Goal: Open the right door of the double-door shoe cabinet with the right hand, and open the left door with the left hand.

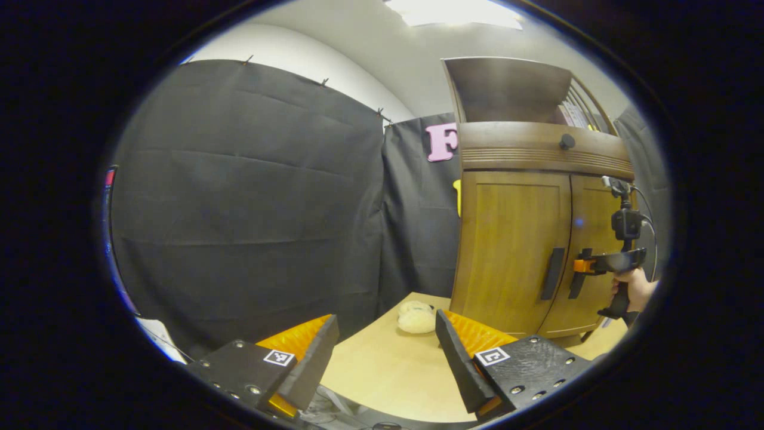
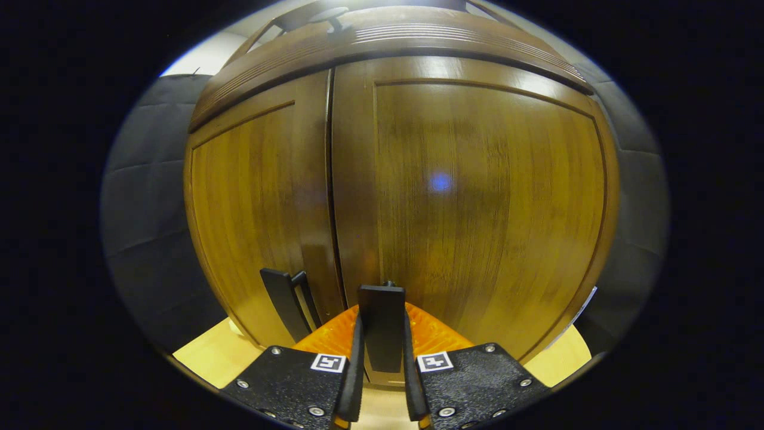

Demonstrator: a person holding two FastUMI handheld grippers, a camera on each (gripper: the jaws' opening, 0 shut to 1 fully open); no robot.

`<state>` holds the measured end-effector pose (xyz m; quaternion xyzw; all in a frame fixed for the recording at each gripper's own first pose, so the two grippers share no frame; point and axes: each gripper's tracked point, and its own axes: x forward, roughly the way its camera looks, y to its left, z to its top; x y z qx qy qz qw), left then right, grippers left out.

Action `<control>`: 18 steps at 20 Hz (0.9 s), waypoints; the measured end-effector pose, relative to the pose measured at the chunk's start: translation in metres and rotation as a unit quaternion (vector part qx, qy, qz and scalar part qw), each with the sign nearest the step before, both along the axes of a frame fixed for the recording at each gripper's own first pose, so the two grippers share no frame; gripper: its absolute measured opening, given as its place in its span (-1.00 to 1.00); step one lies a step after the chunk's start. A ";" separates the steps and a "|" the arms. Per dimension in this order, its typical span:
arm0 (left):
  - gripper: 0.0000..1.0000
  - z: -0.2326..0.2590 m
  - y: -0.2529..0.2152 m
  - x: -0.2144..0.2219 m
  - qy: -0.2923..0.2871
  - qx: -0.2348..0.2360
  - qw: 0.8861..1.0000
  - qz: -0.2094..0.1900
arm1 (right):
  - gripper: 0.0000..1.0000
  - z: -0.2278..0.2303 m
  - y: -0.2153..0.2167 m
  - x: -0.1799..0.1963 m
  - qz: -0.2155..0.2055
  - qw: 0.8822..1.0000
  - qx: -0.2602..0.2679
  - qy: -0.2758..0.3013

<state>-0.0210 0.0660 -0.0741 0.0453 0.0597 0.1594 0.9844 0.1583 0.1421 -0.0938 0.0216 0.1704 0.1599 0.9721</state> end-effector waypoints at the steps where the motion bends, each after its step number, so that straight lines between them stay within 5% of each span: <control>1: 0.94 0.000 0.003 -0.004 -0.001 0.001 1.000 -0.002 | -0.42 0.001 -0.002 -0.002 0.002 1.000 -0.002 0.002; 9: 0.87 -0.001 0.042 -0.032 -0.006 0.003 1.000 -0.009 | -0.44 0.005 -0.001 -0.003 0.006 1.000 0.002 0.013; 17: 0.94 -0.003 0.015 -0.045 -0.002 0.011 0.998 -0.066 | -0.44 -0.001 -0.004 -0.001 -0.013 1.000 0.003 0.024; 18: 0.79 -0.005 0.007 -0.045 -0.001 0.005 0.997 -0.077 | -0.47 -0.002 -0.005 -0.001 -0.015 1.000 0.004 0.024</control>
